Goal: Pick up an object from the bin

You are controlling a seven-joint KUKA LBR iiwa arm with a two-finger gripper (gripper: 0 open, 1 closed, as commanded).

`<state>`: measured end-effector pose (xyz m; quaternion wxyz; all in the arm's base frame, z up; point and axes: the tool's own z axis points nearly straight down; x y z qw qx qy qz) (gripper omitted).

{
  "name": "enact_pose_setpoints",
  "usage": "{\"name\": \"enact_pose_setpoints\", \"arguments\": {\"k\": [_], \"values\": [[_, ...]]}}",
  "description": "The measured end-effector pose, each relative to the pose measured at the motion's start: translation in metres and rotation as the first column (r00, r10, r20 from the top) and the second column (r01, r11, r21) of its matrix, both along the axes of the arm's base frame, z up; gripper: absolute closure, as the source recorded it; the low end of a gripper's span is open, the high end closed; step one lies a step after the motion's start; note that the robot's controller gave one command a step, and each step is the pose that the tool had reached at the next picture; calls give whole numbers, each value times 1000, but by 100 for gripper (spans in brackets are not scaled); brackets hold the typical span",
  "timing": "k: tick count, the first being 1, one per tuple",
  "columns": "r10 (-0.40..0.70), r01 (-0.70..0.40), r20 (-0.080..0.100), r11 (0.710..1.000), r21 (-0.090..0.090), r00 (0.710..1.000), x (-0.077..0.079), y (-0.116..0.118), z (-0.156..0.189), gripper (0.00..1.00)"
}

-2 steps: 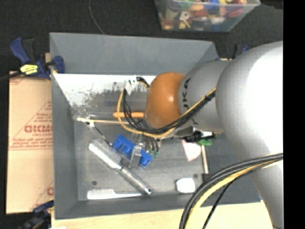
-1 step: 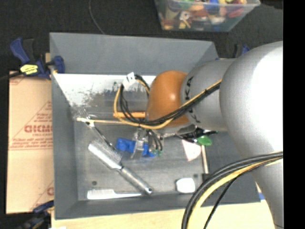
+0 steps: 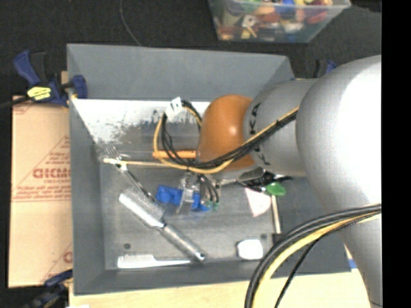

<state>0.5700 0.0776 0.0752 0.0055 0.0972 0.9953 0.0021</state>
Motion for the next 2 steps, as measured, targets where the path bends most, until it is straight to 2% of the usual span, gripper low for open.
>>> {"name": "enact_pose_setpoints", "arguments": {"k": [2], "values": [[-1,1,1,1000,2,1000,0,0,34,100]]}}
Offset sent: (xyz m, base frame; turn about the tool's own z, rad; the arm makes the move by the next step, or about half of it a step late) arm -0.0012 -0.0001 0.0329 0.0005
